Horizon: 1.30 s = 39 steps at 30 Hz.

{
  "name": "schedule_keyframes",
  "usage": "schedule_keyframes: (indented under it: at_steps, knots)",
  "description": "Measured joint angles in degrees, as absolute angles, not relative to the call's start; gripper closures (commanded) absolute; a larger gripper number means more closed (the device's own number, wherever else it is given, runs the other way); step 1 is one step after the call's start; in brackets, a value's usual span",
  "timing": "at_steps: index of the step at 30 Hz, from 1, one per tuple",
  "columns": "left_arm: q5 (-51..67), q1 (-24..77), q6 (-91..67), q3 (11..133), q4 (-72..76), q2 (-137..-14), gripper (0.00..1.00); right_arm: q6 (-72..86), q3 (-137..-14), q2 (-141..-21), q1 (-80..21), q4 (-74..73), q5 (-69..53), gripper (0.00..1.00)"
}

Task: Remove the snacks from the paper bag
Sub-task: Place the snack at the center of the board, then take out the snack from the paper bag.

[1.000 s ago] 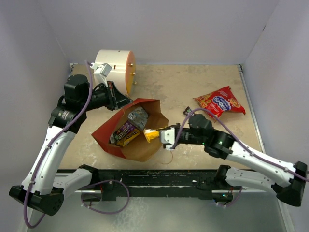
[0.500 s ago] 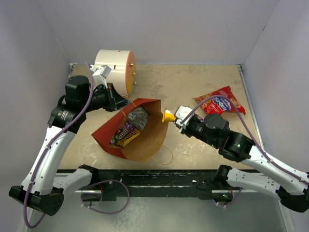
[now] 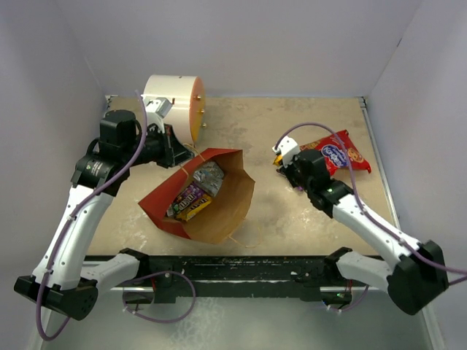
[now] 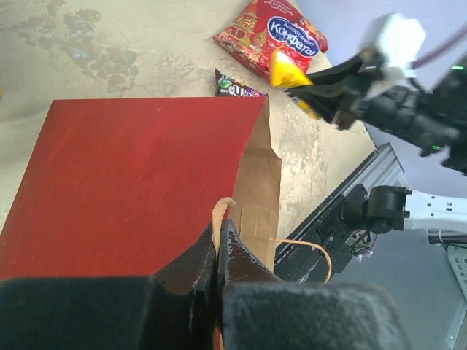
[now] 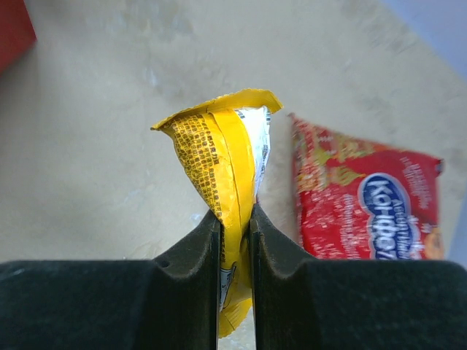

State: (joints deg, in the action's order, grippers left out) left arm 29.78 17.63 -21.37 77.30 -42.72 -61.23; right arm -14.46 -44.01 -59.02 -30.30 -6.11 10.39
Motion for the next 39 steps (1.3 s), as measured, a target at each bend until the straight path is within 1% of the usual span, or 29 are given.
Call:
schedule_keyframes:
  at_steps: [6,12,15,18,22,24,27,32,36,39]
  knots:
    - [30.9,17.6,-20.1,77.3,-42.9,-61.2,1.0,-16.2,-41.1,-71.4,-29.5,-2.2,5.4,0.89]
    - [33.0,17.6,-19.9,75.9,-41.6,-61.3,1.0,-17.3,-41.1,-77.8,-28.9,1.5,4.9,0.86]
    - [34.7,17.6,-20.1,75.5,-40.3,-61.5,1.0,-17.2,-41.1,-80.5,-28.2,3.2,5.0,0.82]
    - [36.3,17.6,-20.4,74.5,-38.6,-61.6,1.0,-17.2,-41.0,-83.2,-27.7,4.2,5.0,0.75]
    - [38.2,17.6,-20.6,73.9,-36.9,-62.2,1.0,-17.3,-40.9,-85.3,-27.7,3.7,5.4,0.6]
    - [39.2,17.6,-20.8,73.8,-36.0,-62.5,1.0,-17.1,-40.9,-84.7,-27.6,3.2,5.3,0.55]
    - [40.6,17.6,-21.0,73.1,-35.2,-62.5,1.0,-16.9,-40.9,-82.1,-27.6,1.5,4.6,0.51]
    - [42.0,17.6,-21.6,71.5,-34.8,-62.5,1.0,-16.9,-40.9,-71.0,-27.6,-1.1,-0.1,0.48]
    - [42.2,17.6,-23.4,70.4,-33.8,-62.5,1.0,-18.5,-40.9,-64.0,-27.6,-0.7,-7.5,0.47]
    - [42.2,17.6,-25.1,70.1,-33.2,-62.5,1.0,-20.3,-40.9,-61.3,-27.6,-0.8,-16.5,0.47]
